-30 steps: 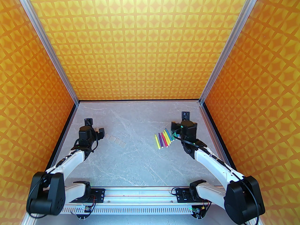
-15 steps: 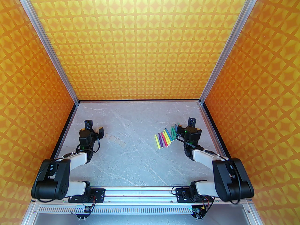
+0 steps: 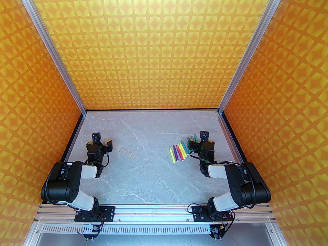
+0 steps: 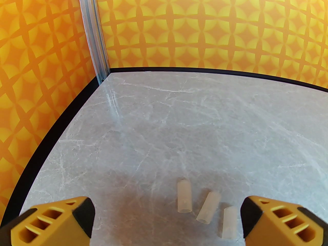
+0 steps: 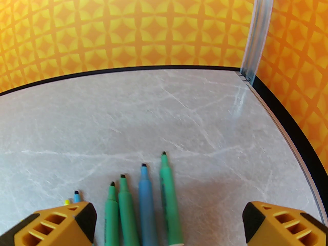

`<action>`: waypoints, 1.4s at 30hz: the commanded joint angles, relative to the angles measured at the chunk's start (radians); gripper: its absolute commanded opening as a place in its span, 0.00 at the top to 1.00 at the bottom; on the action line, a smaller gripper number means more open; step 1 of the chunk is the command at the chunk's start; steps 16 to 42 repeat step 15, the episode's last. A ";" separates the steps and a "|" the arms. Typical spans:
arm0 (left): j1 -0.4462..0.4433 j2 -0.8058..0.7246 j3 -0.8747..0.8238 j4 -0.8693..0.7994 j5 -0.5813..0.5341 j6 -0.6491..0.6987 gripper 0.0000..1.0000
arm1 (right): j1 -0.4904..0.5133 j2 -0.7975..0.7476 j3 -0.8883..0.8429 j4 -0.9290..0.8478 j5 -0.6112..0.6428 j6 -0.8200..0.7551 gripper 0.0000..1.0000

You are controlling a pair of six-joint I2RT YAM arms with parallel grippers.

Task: Open the pen caps

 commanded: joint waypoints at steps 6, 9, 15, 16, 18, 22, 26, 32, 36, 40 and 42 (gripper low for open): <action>0.006 -0.008 0.013 -0.008 0.012 -0.006 0.01 | 0.000 -0.005 0.014 0.008 -0.071 -0.034 0.02; 0.007 -0.007 0.013 -0.008 0.013 -0.007 0.01 | 0.000 -0.003 0.019 0.005 -0.085 -0.040 0.02; 0.007 -0.007 0.011 -0.005 0.013 -0.006 0.01 | 0.000 -0.003 0.019 0.001 -0.095 -0.044 0.01; 0.007 -0.007 0.011 -0.005 0.013 -0.006 0.01 | 0.000 -0.003 0.019 0.001 -0.095 -0.044 0.01; 0.007 -0.007 0.011 -0.005 0.013 -0.006 0.01 | 0.000 -0.003 0.019 0.001 -0.095 -0.044 0.01; 0.007 -0.007 0.011 -0.005 0.013 -0.006 0.01 | 0.000 -0.003 0.019 0.001 -0.095 -0.044 0.01; 0.007 -0.007 0.011 -0.005 0.013 -0.006 0.01 | 0.000 -0.003 0.019 0.001 -0.095 -0.044 0.01; 0.007 -0.007 0.011 -0.005 0.013 -0.006 0.01 | 0.000 -0.003 0.019 0.001 -0.095 -0.044 0.01; 0.007 -0.007 0.011 -0.005 0.013 -0.006 0.01 | 0.000 -0.003 0.019 0.001 -0.095 -0.044 0.01; 0.007 -0.007 0.011 -0.005 0.013 -0.006 0.01 | 0.000 -0.003 0.019 0.001 -0.095 -0.044 0.01; 0.007 -0.007 0.011 -0.005 0.013 -0.006 0.01 | 0.000 -0.003 0.019 0.001 -0.095 -0.044 0.01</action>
